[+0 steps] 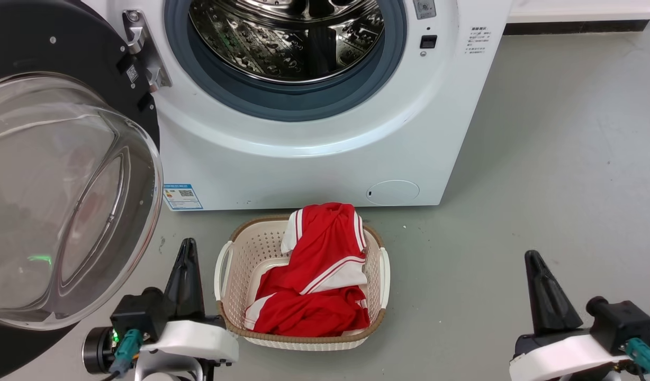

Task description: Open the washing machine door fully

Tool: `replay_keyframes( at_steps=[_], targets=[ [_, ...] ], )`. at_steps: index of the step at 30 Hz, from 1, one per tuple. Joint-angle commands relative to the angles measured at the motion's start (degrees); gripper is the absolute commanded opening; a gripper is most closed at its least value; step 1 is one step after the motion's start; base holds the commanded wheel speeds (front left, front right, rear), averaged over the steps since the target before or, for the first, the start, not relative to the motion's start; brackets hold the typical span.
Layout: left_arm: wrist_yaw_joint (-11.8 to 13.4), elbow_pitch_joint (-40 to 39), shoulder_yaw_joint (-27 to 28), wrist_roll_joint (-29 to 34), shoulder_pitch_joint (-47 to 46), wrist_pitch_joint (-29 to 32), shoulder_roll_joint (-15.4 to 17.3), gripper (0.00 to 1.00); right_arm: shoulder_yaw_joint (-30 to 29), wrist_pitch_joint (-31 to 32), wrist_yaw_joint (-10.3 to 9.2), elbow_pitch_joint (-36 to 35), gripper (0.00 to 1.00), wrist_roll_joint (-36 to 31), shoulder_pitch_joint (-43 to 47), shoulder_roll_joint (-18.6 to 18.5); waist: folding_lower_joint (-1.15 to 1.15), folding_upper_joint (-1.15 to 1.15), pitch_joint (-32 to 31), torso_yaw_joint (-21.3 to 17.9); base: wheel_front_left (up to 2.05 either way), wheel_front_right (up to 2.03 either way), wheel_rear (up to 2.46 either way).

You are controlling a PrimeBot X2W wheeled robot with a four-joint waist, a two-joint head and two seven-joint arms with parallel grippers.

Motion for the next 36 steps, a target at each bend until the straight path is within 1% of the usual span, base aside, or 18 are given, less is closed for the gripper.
replay_keyframes(
  at_steps=[1, 8, 17, 36],
  targets=[
    [-0.45, -0.61, 0.43, -2.57, -0.93, 0.51, 0.03, 0.00, 0.03, 0.17, 0.00, -0.82, 0.00, 2.90, -0.69, -0.13, 0.00, 0.00, -0.07, 0.03, 0.00, 0.00, 0.00],
    [-1.49, 0.15, 1.36, -10.52, -1.21, 2.56, 0.03, 0.00, -0.01, 1.51, -0.01, 0.65, 0.00, 11.88, -1.83, -0.84, 0.00, 0.00, -0.38, 0.12, 0.00, 0.00, 0.00],
    [-2.67, 1.02, 2.46, -19.67, -1.56, 4.90, 0.02, 0.00, -0.02, 2.97, -0.01, 2.08, 0.00, 21.90, -2.90, -1.38, 0.00, 0.00, -0.77, 0.22, 0.00, 0.00, 0.00],
    [-4.88, 2.65, 4.41, -36.25, -2.17, 9.17, 0.01, 0.00, -0.49, 5.93, -0.02, 4.41, 0.00, 39.63, -4.57, -1.99, 0.00, 0.00, -1.60, 0.46, 0.00, 0.00, 0.00]
  ],
)
